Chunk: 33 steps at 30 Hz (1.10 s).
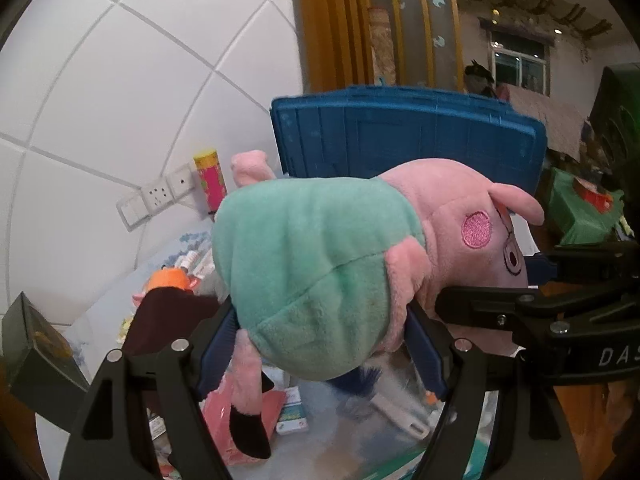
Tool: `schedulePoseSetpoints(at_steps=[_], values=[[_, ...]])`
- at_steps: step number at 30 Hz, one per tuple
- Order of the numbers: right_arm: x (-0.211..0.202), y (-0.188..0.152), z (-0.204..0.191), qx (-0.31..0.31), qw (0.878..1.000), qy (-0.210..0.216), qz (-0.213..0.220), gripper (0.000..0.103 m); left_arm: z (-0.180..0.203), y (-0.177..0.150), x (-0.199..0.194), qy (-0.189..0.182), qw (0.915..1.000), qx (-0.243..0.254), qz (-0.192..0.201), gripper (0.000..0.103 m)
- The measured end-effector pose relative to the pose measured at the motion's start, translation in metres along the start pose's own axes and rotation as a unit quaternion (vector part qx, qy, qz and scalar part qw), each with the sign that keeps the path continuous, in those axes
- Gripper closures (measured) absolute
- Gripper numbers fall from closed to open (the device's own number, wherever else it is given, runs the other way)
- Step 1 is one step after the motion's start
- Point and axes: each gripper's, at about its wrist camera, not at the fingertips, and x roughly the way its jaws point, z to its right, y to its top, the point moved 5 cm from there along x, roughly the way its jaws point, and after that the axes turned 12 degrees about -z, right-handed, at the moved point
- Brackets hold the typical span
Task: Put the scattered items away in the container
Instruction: 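Grasp the pink pig plush in green shirt with both grippers and lift, then carry the pig plush over the blue crate and release it inside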
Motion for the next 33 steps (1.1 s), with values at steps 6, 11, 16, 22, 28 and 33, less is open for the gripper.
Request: schedulePoseSetpoints(at_steps=[6,11,16,22,28,33], values=[[-0.033,0.017,0.023,-0.043,0.999,0.018,0.01,0.047,0.024,0.023,-0.022,0.025,0.9992,-0.022,0.021,0.027],[-0.064,0.031,0.046,-0.079,0.996,0.03,0.018,0.047,0.053,0.047,-0.035,0.047,0.9974,-0.041,0.037,0.027],[-0.092,0.049,0.066,-0.096,0.994,0.038,0.034,0.047,0.073,0.078,-0.043,0.06,0.996,-0.041,0.053,0.027],[-0.122,0.079,0.09,-0.098,0.993,0.029,0.064,0.047,0.094,0.124,-0.043,0.051,0.995,-0.026,0.083,0.027],[-0.152,0.107,0.127,-0.084,0.992,0.012,0.095,0.047,0.124,0.177,-0.03,0.036,0.9945,-0.004,0.098,0.027],[-0.169,0.133,0.179,-0.071,0.992,0.008,0.104,0.047,0.16,0.225,-0.002,0.034,0.9943,0.009,0.101,0.027]])
